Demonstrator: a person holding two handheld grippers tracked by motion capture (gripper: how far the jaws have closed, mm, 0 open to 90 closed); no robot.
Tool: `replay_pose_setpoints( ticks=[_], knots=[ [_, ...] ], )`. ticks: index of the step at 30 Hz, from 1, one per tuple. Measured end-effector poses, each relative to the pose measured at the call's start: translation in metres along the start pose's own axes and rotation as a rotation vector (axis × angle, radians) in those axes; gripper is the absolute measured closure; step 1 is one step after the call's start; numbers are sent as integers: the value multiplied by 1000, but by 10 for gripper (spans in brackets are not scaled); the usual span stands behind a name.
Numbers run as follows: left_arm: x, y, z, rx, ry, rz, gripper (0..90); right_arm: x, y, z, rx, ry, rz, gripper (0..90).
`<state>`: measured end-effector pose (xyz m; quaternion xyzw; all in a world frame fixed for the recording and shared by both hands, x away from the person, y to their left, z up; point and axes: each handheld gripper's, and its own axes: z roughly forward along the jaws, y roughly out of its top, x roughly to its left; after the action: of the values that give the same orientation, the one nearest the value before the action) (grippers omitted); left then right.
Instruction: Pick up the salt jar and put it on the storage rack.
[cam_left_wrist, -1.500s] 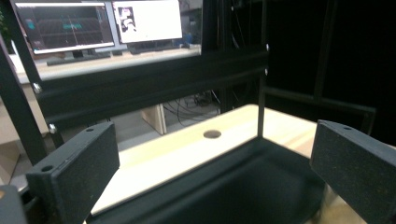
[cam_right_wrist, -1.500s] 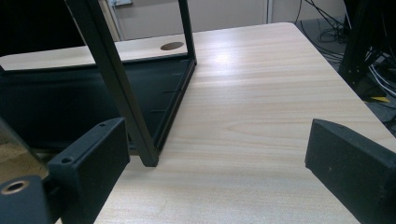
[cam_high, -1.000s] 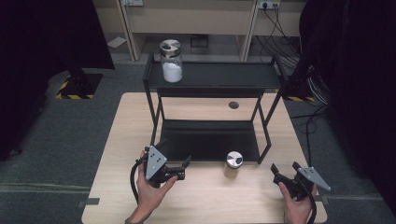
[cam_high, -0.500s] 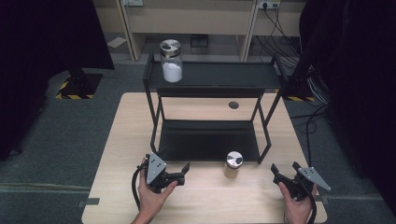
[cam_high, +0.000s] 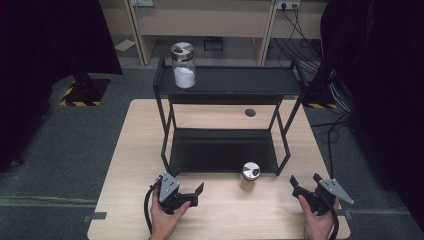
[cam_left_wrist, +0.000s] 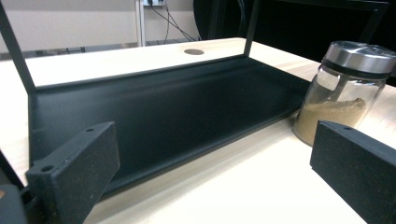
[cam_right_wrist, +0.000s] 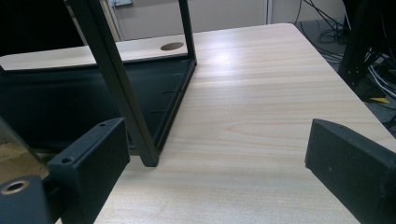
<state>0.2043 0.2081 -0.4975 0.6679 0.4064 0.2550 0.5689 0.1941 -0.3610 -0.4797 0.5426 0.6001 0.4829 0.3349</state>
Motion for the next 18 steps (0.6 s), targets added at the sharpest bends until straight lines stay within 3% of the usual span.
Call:
replay_pose_setpoints(
  ticks=[5,18],
  knots=[
    [2,-6,2,15,-5,-22,6,0,0,0,1,1,1,66],
    [2,-9,2,12,-14,-28,12,0,0,0,0,0,2,66]
  ],
)
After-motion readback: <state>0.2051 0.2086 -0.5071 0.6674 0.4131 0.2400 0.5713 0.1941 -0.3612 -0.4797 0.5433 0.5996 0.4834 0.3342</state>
